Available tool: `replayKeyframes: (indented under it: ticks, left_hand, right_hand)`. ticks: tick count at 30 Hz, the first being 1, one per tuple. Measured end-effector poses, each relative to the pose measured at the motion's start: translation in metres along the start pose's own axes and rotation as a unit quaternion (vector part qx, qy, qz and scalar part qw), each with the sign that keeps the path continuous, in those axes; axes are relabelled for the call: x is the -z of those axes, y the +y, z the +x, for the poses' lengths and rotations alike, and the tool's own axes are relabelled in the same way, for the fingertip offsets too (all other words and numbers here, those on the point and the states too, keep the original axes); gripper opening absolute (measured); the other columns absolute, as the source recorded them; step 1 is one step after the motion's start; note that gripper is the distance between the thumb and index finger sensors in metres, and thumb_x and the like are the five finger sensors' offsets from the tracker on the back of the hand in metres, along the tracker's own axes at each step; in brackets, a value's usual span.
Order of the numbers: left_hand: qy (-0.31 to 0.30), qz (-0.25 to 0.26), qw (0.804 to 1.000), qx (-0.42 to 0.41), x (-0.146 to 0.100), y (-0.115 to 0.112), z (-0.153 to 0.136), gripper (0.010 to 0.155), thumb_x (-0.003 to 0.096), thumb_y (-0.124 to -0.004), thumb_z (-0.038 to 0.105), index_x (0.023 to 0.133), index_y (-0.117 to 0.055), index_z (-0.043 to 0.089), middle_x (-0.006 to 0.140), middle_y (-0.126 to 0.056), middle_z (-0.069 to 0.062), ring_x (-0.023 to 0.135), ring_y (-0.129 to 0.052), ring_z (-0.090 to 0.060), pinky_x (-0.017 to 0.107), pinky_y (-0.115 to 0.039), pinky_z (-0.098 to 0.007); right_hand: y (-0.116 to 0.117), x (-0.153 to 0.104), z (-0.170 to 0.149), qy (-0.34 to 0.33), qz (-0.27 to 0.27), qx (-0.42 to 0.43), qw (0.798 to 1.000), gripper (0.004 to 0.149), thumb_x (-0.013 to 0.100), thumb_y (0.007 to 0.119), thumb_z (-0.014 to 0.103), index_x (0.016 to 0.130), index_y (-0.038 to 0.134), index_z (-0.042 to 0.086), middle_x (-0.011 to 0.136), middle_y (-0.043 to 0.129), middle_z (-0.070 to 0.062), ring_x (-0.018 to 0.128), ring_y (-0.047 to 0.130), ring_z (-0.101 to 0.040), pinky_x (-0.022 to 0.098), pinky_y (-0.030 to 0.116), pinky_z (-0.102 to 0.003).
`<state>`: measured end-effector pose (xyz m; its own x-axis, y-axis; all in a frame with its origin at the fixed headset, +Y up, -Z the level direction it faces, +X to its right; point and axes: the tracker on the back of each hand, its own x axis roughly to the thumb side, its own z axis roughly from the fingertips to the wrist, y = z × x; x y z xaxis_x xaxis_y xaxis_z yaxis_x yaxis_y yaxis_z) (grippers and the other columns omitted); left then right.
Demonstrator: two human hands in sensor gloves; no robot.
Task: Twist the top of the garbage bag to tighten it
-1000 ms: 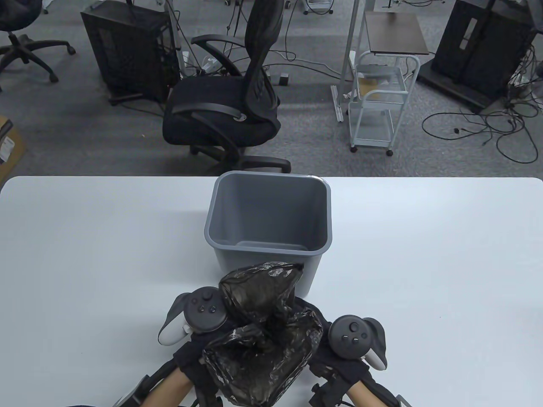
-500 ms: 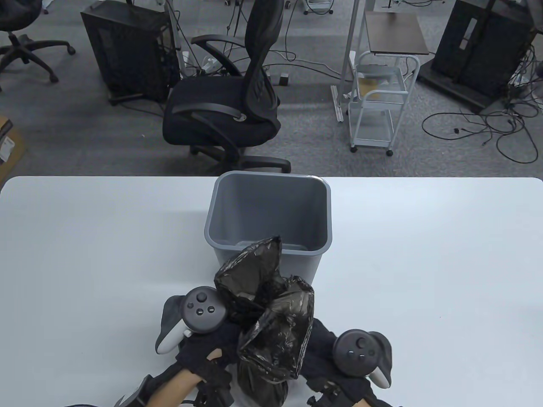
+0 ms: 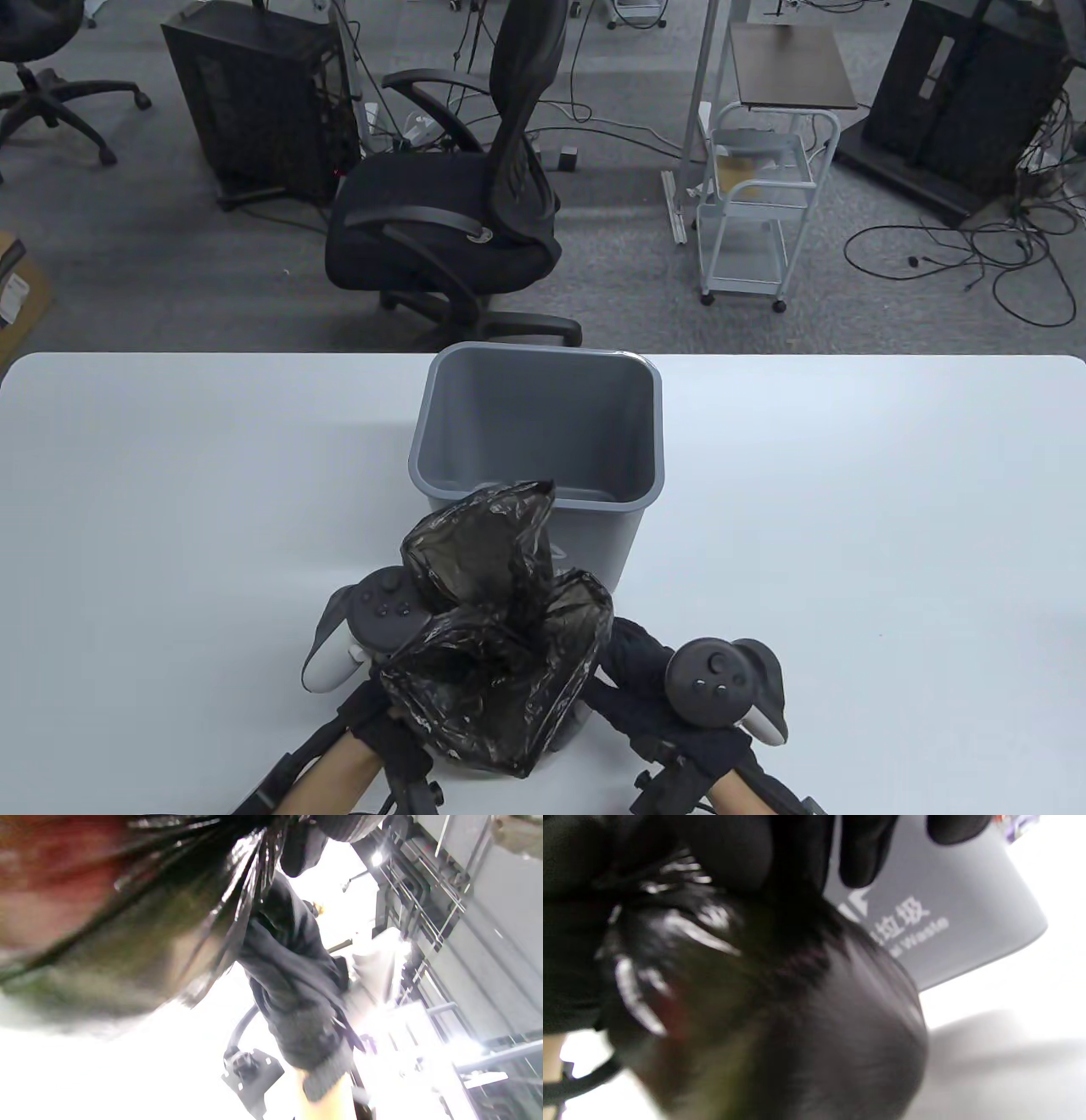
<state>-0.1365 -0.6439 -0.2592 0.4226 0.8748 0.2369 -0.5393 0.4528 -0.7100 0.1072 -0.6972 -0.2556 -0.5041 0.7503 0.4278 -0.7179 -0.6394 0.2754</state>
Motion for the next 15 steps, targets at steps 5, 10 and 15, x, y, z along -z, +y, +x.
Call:
replayKeyframes:
  ticks: [5,10,15]
  left_hand:
    - [-0.034,-0.05,0.997,-0.042,0.009,-0.005,-0.007,0.05,0.0617,-0.058,0.046,0.109,-0.068,0.033,0.131,-0.034,-0.005,0.116,-0.005,-0.031,0.066,-0.005,-0.065]
    - [0.003,-0.023,0.999,-0.033,0.01,-0.003,-0.012,0.051,0.0631,-0.056,0.047,0.109,-0.067,0.03,0.122,-0.065,-0.008,0.117,-0.039,-0.037,0.07,-0.036,-0.071]
    - [0.066,0.061,0.995,0.034,0.003,0.001,-0.006,0.051,0.0643,-0.051,0.049,0.111,-0.062,0.031,0.121,-0.066,-0.009,0.112,-0.052,-0.045,0.064,-0.066,-0.064]
  right_hand:
    - [0.009,0.006,-0.019,0.079,-0.032,-0.02,0.996,0.07,0.054,0.08,0.04,0.114,0.057,0.014,0.112,0.068,-0.015,0.102,0.065,-0.048,0.067,0.053,-0.073]
    - [-0.002,-0.003,-0.014,0.116,-0.109,-0.046,0.986,0.062,0.056,0.076,0.037,0.109,0.064,0.008,0.103,0.075,-0.02,0.09,0.076,-0.048,0.062,0.063,-0.067]
    - [-0.012,-0.019,0.029,0.032,-0.167,-0.073,0.983,0.051,0.06,0.066,0.044,0.087,0.088,0.007,0.076,0.096,-0.015,0.065,0.094,-0.039,0.05,0.076,-0.058]
